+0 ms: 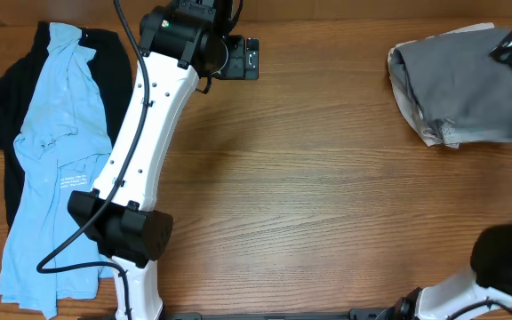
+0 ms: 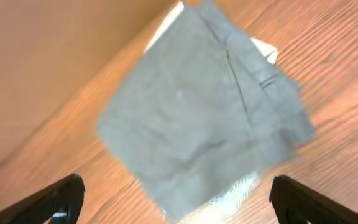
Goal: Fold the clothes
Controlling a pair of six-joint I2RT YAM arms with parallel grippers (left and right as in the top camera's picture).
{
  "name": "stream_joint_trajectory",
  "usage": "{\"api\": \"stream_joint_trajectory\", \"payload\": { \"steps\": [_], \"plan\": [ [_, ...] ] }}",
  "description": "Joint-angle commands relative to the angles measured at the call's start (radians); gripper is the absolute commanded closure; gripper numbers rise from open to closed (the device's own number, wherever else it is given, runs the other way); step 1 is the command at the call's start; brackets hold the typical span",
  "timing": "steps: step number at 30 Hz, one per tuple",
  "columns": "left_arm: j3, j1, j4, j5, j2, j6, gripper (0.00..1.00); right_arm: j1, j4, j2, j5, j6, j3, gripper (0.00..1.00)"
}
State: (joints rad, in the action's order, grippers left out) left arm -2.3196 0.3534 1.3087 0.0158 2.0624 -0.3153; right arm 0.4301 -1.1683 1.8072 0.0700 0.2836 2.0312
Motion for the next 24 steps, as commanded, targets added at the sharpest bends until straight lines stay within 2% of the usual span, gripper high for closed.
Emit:
{"api": "stream_joint_trajectory", "payload": {
  "steps": [1,6,12,20,24],
  "plan": [
    [-0.011,0.000,-0.003,-0.005,-0.001,0.008,0.00,-0.005,-0.075,-0.048,-0.017,-0.026,0.092,0.00],
    [-0.011,0.000,-0.003,-0.005,-0.001,0.008,0.00,-0.005,-0.138,-0.086,-0.001,-0.025,0.097,0.00],
    [-0.011,0.000,-0.003,-0.005,-0.001,0.008,0.00,-0.064,-0.188,-0.154,0.177,-0.026,0.098,0.00],
    [-0.011,0.000,-0.003,-0.005,-0.001,0.009,0.00,-0.165,-0.260,-0.362,0.315,-0.015,0.098,0.00],
    [-0.011,0.000,-0.003,-0.005,-0.001,0.008,0.00,-0.177,-0.309,-0.462,0.331,0.036,0.097,0.00]
  ]
}}
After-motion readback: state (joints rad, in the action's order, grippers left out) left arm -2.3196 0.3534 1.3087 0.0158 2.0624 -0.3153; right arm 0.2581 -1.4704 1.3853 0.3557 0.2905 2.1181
